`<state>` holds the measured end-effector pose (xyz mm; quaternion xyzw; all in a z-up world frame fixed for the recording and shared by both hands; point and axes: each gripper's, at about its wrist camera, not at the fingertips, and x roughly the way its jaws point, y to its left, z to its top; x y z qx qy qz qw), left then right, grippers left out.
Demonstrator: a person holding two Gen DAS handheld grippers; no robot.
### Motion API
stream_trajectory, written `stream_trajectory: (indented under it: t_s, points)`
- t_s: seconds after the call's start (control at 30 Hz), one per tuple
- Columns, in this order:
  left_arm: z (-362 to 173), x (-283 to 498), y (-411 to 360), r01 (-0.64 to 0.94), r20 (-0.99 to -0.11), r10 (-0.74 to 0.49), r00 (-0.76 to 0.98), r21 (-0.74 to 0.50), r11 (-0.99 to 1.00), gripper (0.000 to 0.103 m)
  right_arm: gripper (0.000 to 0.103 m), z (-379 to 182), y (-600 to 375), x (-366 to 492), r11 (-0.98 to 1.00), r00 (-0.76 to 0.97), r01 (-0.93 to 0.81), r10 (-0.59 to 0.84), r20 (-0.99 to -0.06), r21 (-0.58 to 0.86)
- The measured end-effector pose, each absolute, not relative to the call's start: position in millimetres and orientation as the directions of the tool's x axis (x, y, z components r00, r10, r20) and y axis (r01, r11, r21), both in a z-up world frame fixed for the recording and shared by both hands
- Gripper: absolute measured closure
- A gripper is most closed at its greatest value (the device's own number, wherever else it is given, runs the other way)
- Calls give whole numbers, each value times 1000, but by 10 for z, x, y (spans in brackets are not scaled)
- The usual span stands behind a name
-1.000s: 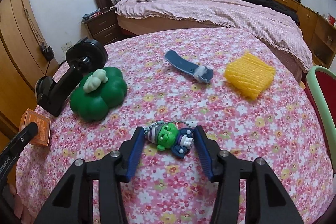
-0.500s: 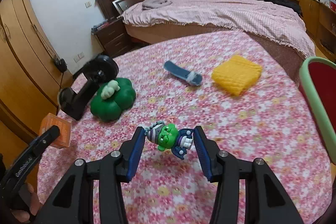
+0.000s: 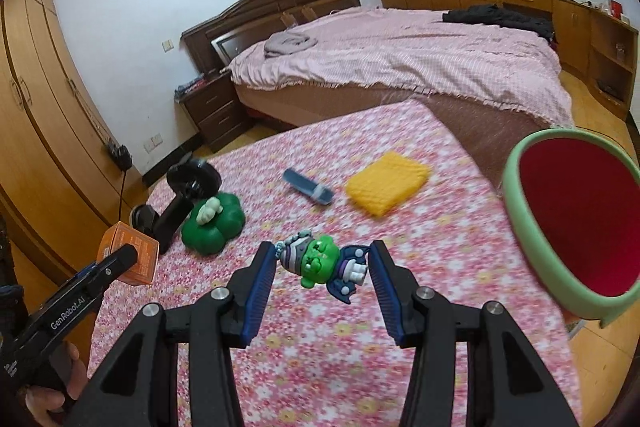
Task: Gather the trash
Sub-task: 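Carry the orange box and green figure over the red bucket with both tools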
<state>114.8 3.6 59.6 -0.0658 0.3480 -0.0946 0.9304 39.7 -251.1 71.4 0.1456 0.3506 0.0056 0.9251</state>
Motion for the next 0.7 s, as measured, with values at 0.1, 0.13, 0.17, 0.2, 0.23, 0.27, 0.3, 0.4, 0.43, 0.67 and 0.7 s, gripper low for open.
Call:
stream_trajectory:
  t_s: [0.1, 0.13, 0.17, 0.2, 0.23, 0.27, 0.3, 0.4, 0.43, 0.67, 0.7]
  points:
    - [677, 1159, -115, 175, -639, -260, 724, -195, 965, 57, 52, 789, -2641, 333, 960, 762, 107, 88, -641, 259]
    - [700, 1167, -153, 188, -641, -271, 718, -196, 962, 57, 52, 814, -2671, 319, 961, 764, 110, 81, -640, 253]
    - [731, 1175, -217, 208, -644, -288, 708, -200, 958, 57, 52, 854, -2728, 298, 963, 768, 114, 70, -637, 243]
    - [750, 1179, -257, 220, -645, -298, 703, -201, 954, 57, 52, 879, -2765, 283, 964, 771, 118, 62, -634, 238]
    - [780, 1186, -324, 238, -646, -313, 696, -203, 950, 57, 52, 908, -2811, 267, 965, 774, 121, 55, -630, 233]
    - [798, 1187, -360, 248, -647, -322, 692, -205, 947, 57, 52, 937, -2858, 248, 965, 778, 126, 47, -627, 230]
    - [822, 1192, -424, 263, -647, -336, 685, -211, 941, 57, 52, 967, -2914, 230, 965, 781, 132, 40, -624, 226]
    - [886, 1199, -596, 301, -647, -371, 666, -221, 927, 57, 52, 1043, -3073, 189, 965, 785, 148, 18, -619, 216]
    - [911, 1208, -666, 315, -647, -382, 660, -224, 922, 57, 52, 1069, -3134, 173, 965, 786, 155, 9, -618, 212]
    - [1039, 1255, -1152, 413, -650, -437, 621, -202, 888, 57, 52, 1177, -3566, 61, 956, 788, 211, -43, -614, 203]
    - [1049, 1256, -1243, 429, -652, -447, 613, -200, 881, 57, 52, 1179, -3634, 40, 954, 788, 220, -50, -614, 205]
